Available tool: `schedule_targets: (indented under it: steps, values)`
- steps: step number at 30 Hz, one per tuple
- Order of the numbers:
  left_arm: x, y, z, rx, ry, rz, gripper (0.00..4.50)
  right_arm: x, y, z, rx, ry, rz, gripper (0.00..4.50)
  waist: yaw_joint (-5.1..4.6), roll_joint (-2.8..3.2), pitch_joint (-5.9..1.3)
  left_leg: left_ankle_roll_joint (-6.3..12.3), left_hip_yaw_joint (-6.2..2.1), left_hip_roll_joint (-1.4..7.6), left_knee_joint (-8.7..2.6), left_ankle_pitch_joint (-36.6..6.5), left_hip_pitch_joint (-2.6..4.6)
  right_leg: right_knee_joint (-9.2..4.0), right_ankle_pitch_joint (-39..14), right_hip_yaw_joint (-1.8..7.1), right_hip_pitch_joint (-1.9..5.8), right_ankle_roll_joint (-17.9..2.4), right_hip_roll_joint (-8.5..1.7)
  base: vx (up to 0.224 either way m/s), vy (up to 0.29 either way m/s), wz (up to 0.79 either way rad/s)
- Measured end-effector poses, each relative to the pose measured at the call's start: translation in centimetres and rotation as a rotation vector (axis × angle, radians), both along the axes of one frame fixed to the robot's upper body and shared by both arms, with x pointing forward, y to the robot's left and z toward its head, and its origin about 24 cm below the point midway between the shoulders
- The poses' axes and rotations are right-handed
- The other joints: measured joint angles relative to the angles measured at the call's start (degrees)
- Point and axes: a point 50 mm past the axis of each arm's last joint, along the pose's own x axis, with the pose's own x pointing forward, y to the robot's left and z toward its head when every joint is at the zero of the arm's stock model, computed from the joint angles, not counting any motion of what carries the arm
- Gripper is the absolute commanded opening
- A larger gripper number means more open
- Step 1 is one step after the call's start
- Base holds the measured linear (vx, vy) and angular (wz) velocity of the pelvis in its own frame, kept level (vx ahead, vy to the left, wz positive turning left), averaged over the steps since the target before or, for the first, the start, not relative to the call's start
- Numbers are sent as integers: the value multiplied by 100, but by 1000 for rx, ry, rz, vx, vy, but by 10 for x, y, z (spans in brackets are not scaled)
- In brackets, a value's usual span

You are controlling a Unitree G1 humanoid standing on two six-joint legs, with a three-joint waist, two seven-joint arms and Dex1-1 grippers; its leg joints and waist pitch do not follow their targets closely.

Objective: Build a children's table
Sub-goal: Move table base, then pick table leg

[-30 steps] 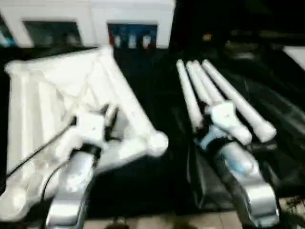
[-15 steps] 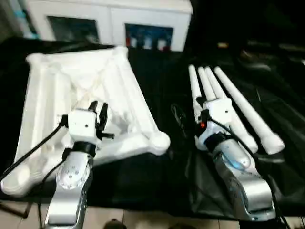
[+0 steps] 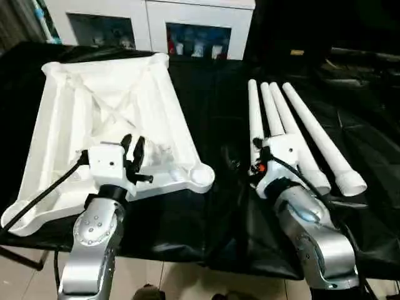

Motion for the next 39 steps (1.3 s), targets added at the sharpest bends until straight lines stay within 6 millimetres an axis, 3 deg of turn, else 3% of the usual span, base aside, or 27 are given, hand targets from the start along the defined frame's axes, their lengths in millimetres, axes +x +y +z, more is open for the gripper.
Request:
schedule_targets:
  steps: [2,6,9,11,16,22,28,39]
  values:
    - [1,1,2,5,3,-42,128,9,3,6,-17,1,5,422,-23,4,3,1,37,-4,2,1,2,-2,9,4,-1,15,-27,0,0,0]
    - [0,1,10,9,-19,-155,128,23,3,13,-51,36,6,447,-26,-102,83,5,117,8,-15,7,-11,2,15,8,-27,32,-56,0,0,0]
    - [1,-4,15,26,-21,-251,128,37,-10,20,-92,78,-23,447,2,-66,112,24,150,9,-5,20,-22,-4,24,17,-32,47,-70,0,0,0]
    - [5,-9,22,43,-37,-315,128,46,-15,26,-94,92,-57,447,0,-74,117,33,163,11,-7,25,-27,-3,24,21,-39,49,-71,0,0,0]
    - [11,-24,38,120,-30,-609,128,76,-17,45,-85,110,-124,447,-72,-40,136,37,185,19,-17,32,-22,10,22,28,-53,44,-67,0,0,0]
    - [4,-21,32,157,96,-826,188,93,-25,29,-188,297,-160,450,-91,-32,133,60,188,28,-20,49,-20,22,12,26,-56,27,-59,0,0,0]
    - [5,-31,36,168,96,-904,227,99,-28,20,-175,430,-178,450,-52,-45,128,60,200,31,-5,50,-19,29,15,26,-52,28,-66,0,0,0]
    - [-1,-30,38,178,139,-962,322,99,-30,-3,-173,560,-226,450,-19,-44,128,54,206,37,7,53,-16,48,17,28,-53,28,-67,0,0,0]
